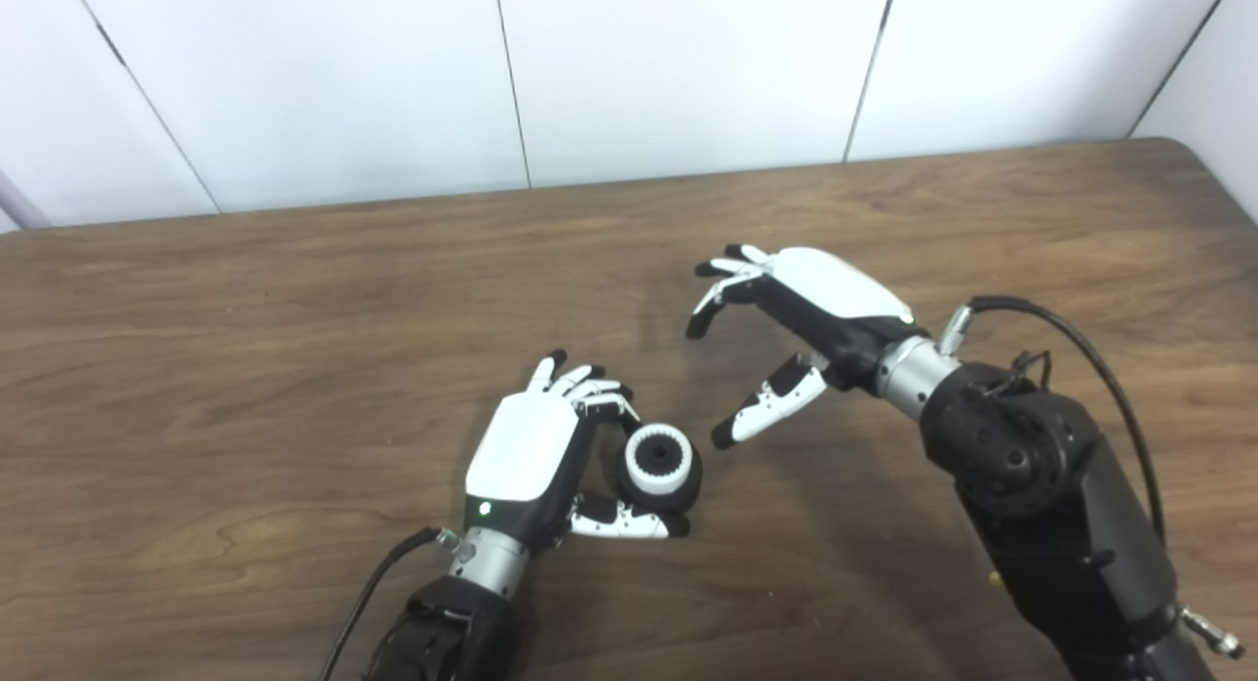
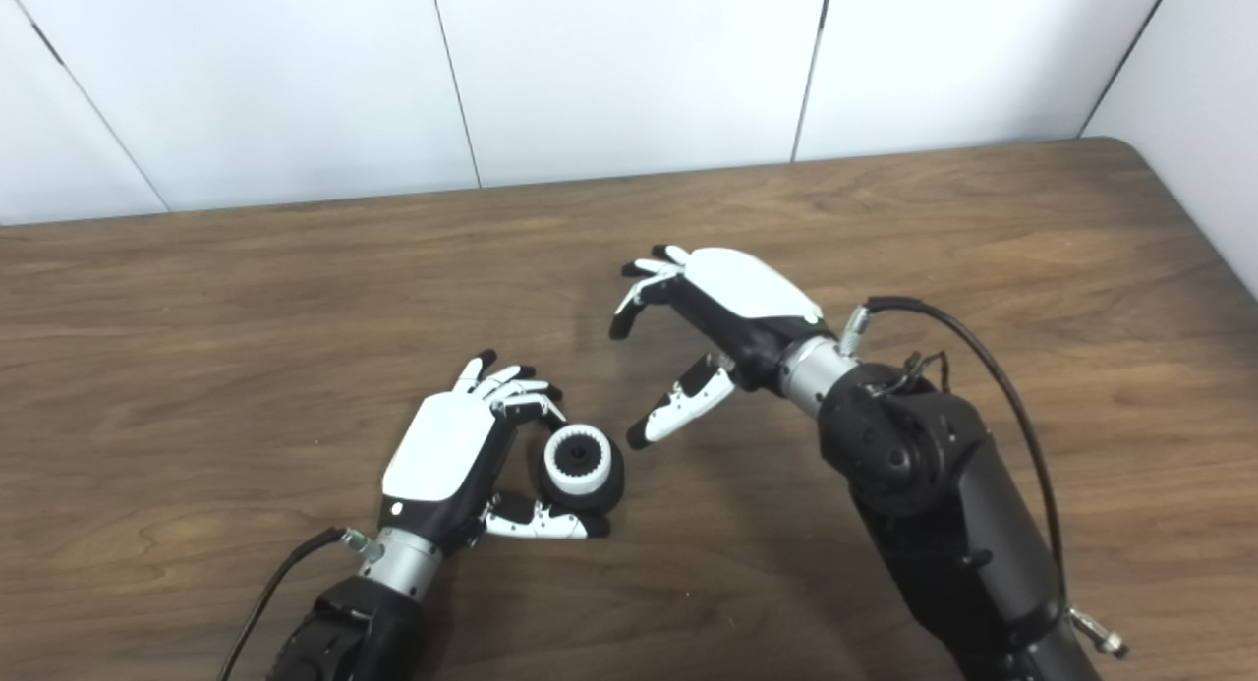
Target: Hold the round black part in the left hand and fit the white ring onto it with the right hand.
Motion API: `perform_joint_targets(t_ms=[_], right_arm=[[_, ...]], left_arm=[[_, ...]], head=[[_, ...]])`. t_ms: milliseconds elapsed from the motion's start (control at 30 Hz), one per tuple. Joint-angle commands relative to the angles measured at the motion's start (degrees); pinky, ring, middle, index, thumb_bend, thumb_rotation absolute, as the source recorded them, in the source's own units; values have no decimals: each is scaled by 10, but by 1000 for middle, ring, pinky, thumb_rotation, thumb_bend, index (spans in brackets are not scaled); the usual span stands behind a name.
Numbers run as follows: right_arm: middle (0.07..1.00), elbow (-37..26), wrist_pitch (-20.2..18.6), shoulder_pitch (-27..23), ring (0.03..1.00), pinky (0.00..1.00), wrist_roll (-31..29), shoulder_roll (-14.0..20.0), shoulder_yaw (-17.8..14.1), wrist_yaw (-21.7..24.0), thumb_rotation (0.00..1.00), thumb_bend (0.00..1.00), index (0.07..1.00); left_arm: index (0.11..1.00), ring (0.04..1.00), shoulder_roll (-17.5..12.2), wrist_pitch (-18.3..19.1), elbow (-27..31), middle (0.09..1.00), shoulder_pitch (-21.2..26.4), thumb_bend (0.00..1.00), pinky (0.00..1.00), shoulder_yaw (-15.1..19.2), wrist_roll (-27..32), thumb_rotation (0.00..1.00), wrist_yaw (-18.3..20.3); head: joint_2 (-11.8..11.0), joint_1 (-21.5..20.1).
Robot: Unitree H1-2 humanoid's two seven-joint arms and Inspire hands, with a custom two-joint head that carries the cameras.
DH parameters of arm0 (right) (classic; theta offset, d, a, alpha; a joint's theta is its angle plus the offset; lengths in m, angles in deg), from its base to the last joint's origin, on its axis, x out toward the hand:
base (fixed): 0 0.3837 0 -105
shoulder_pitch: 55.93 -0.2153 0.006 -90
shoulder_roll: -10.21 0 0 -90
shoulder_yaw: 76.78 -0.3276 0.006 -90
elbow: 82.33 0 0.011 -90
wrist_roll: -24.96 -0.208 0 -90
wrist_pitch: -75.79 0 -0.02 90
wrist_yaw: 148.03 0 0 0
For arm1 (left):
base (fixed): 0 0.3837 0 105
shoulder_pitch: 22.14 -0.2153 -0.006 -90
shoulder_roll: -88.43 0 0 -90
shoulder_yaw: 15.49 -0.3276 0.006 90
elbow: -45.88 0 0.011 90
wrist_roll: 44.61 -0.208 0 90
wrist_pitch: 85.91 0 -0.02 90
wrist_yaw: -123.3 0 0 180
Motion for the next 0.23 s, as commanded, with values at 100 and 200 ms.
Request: perform_joint_targets(t_ms=[100,200], right_arm=[[936,-30,-14,-28,998,978,-14,26,-29,-1,274,941,701],[935,-31,-22,-27,993,968,-17,34,-39,-4,300,936,717]], left_arm=[[488,875,-7,14,-15,767,-4,520,1000,1,-6,60,21],[491,869,-9,7,-21,765,-3,519,1000,2,-7,64,12]], head=[[-2,-1],[-3,-2]])
